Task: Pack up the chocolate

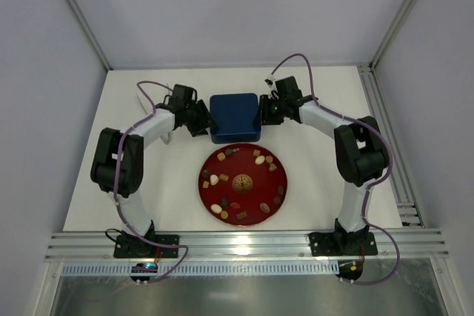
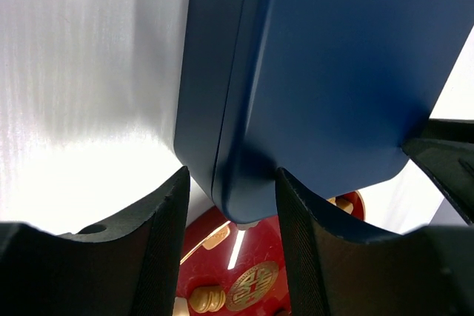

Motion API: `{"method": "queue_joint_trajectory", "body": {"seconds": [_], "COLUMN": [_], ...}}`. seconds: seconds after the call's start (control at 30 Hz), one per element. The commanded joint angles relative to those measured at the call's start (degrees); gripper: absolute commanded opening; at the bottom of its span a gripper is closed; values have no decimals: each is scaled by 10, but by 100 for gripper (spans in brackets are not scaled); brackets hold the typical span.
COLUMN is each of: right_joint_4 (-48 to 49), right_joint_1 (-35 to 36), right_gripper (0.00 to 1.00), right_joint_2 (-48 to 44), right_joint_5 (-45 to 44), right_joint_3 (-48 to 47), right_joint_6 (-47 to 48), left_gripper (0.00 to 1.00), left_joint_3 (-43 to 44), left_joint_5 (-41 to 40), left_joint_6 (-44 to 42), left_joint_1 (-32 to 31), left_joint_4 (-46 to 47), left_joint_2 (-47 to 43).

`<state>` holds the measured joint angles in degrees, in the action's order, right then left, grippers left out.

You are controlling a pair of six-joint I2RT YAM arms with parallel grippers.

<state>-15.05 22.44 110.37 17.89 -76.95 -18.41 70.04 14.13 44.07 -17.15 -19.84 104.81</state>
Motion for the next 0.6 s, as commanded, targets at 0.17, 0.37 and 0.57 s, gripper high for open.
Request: {"method": "queue_joint_trajectory", "body": {"seconds": [0.17, 0.37, 0.57], "right_joint_4": [-84, -104, -127], "right_joint_1": [-18, -19, -19], "right_gripper": [40, 40, 40], "right_joint_2": [50, 50, 54], "right_joint_5": [-30, -33, -32], "right_joint_3": [-20, -37, -67], "right_joint_6": [21, 30, 34], "left_gripper": [48, 52, 55], "left_joint_3": [-32, 34, 126], "left_joint_5": [-76, -78, -60], "left_joint_6": [-34, -53, -70], "left_joint_1": [-11, -3, 14], "left_joint_4": [-97, -115, -139], "left_joint_2": [53, 46, 57]}}
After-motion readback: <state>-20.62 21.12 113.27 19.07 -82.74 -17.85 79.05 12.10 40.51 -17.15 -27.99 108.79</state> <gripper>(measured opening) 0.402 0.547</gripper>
